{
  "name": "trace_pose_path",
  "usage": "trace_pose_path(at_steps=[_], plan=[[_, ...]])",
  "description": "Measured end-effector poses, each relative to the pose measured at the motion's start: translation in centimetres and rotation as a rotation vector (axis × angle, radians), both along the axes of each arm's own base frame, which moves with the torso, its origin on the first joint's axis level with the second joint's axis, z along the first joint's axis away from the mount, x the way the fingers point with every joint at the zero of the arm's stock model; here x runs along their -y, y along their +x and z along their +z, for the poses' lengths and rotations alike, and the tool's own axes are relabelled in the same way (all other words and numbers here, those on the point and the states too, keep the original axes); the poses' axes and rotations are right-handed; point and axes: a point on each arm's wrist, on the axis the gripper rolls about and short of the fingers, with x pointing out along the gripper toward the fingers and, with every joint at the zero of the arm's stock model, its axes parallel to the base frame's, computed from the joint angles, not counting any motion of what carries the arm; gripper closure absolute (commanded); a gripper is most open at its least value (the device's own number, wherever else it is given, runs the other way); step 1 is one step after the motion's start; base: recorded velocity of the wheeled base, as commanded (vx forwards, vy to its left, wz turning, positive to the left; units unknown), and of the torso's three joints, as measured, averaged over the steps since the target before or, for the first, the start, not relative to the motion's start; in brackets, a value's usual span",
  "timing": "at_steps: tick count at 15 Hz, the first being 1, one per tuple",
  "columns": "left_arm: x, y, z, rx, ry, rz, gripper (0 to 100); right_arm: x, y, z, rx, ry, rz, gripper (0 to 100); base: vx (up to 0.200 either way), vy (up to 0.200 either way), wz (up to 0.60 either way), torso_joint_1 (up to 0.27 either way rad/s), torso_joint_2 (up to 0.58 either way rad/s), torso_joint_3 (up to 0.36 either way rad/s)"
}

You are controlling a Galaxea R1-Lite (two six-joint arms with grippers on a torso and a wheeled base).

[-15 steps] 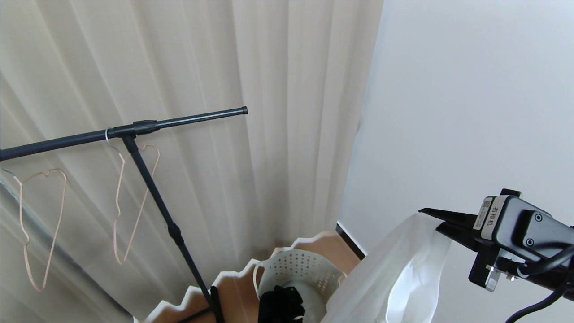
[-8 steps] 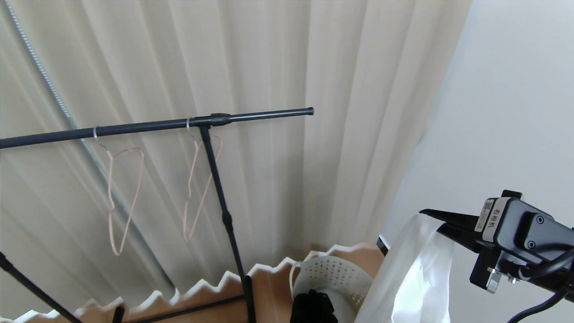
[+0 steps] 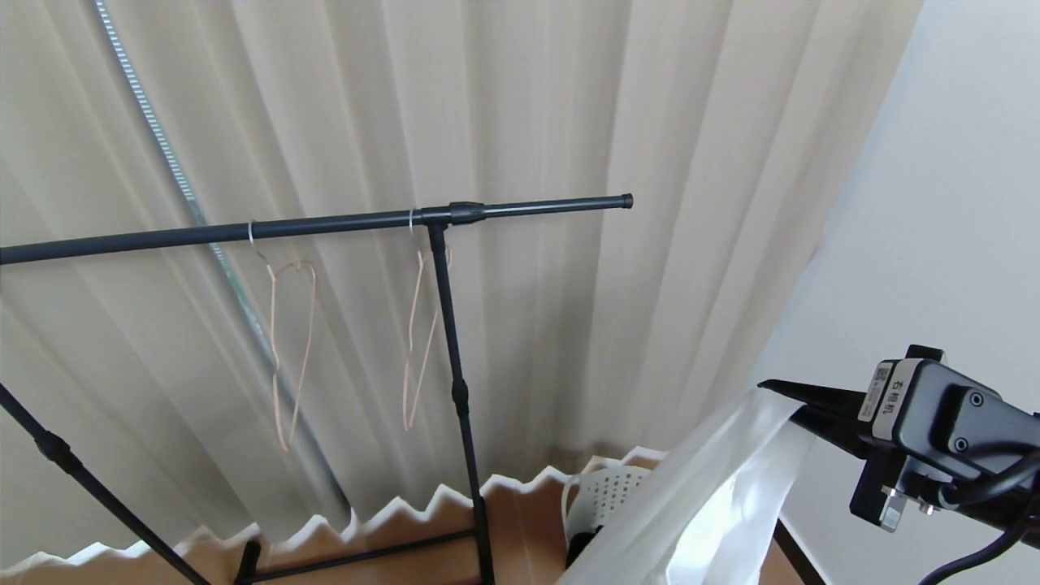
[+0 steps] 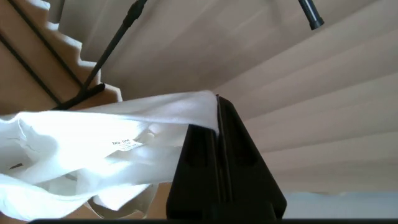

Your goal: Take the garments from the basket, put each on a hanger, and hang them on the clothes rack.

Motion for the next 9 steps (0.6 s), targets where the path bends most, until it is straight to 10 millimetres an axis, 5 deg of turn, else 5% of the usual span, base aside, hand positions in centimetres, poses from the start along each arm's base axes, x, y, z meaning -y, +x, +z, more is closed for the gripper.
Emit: trace_pose_path(at_steps=[6,9], plan=[[0.00,0.00,-0.01,-0.001,0.000,0.000,0,0.00,0.00,-0.03,-0.001,0.000,0.000,100,0.000,0.200,0.00,0.002,0.00,0.002],[0.00,0.00,-0.01,-0.002,-0.001,-0.001,0,-0.01,-0.01,-0.03,-0.001,0.000,0.001,100,-0.200,0.200,0.00,0.004,0.00,0.002]])
